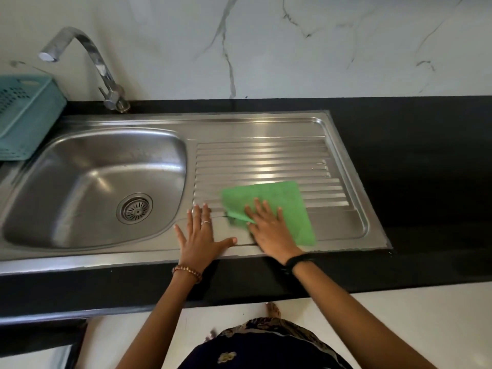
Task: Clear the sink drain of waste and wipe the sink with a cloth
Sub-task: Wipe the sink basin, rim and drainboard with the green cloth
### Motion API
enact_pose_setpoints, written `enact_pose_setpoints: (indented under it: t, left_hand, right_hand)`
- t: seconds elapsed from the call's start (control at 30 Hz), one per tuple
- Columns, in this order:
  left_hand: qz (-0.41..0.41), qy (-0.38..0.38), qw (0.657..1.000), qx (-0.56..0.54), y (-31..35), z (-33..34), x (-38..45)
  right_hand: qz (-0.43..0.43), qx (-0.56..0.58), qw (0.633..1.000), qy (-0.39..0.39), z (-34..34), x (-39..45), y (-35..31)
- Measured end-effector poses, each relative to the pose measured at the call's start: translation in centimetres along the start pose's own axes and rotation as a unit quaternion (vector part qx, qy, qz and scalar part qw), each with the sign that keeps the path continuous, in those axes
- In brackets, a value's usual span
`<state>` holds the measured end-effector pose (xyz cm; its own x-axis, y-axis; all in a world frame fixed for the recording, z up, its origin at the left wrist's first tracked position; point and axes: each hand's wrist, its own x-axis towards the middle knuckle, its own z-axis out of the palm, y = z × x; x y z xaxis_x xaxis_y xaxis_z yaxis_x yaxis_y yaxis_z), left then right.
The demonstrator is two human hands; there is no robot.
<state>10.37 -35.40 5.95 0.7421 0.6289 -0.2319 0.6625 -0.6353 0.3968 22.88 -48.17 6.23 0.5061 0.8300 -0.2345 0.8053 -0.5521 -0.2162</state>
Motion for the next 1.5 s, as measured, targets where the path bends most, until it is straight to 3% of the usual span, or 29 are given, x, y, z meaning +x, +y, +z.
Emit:
enact_pose_setpoints:
  t: [0.1,0.2,0.43,0.53,0.77,1.03,1.17,1.37,1.5]
  left_hand:
    - [-0.042,0.012,0.998,-0.041,-0.8,0.0,-0.5]
    - [-0.057,0.01,0.997,-0.052,-1.4,-0.2,-0.5]
    - [0.056,-0.06,0.996,0.027,1.3,0.0,1.4]
    - [0.107,-0.092,0.989,0.032,3.9,0.8,2.1]
    - [0.114,-0.086,0.989,0.043,4.5,1.3,2.4]
    - [-0.027,-0.025,0.999,0.028,-3.4,-1.5,1.3]
    - [-0.072,-0.008,0.997,-0.009,-4.8,-2.4,-0.4]
    - [-0.096,0.061,0.991,-0.064,-6.0,-2.8,-2.2]
    - [-0.086,0.06,0.993,-0.047,-6.0,-3.1,-2.1]
  right_hand:
    - [-0.053,0.029,0.998,0.002,0.5,2.3,-3.7]
    - [-0.056,0.025,0.998,0.026,0.3,3.7,-3.1]
    - [0.15,0.066,0.98,0.109,-3.2,3.9,9.0]
    - [0.22,0.05,0.969,0.101,-5.0,2.6,14.9]
    - [0.253,0.083,0.958,0.108,-4.4,0.6,13.7]
    - [0.171,0.101,0.977,0.075,-1.3,0.2,5.9]
    - [0.058,0.099,0.993,0.028,-1.3,4.8,-0.7]
    - [-0.132,0.032,0.991,-0.01,0.8,7.8,-10.9]
    - [-0.128,0.048,0.99,0.023,1.1,7.2,-9.7]
